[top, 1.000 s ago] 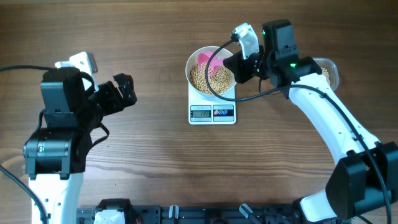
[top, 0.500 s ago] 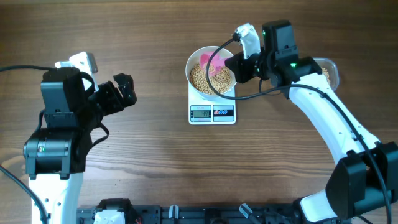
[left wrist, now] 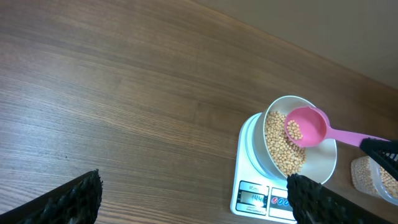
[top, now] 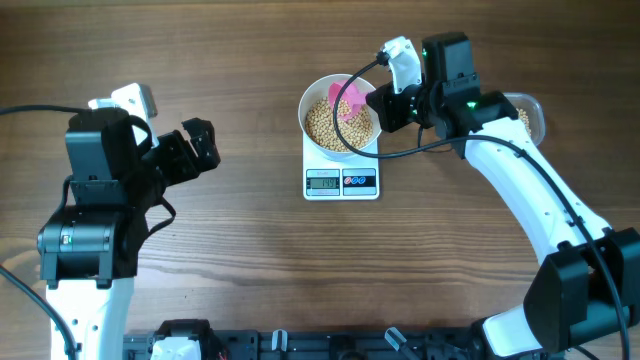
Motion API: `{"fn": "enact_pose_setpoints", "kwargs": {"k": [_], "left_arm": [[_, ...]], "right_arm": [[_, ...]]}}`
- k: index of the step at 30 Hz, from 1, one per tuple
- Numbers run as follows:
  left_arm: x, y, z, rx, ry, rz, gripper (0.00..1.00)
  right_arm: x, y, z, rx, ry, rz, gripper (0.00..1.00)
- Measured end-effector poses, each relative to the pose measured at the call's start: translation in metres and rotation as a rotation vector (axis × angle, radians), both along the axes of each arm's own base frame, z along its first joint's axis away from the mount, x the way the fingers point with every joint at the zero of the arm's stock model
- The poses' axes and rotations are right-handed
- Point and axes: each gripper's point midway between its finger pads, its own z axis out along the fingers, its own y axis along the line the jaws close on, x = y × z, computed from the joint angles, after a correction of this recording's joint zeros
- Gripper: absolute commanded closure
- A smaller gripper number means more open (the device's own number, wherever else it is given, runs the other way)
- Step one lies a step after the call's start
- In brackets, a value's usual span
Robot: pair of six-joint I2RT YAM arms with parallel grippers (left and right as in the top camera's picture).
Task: Scoop item into bowl and weigh 150g on scale
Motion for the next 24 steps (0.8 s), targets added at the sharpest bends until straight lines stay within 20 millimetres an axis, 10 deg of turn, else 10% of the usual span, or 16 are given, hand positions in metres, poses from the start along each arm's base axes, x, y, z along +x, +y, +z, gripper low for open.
{"fn": "enact_pose_setpoints", "kwargs": {"k": [24], "left_arm": [[0.000,0.000,0.000,0.000,0.000,0.000,0.00]], "right_arm": [[-0.004,0.004,0.000,0.000,-0.003,0.042,0.96]]}}
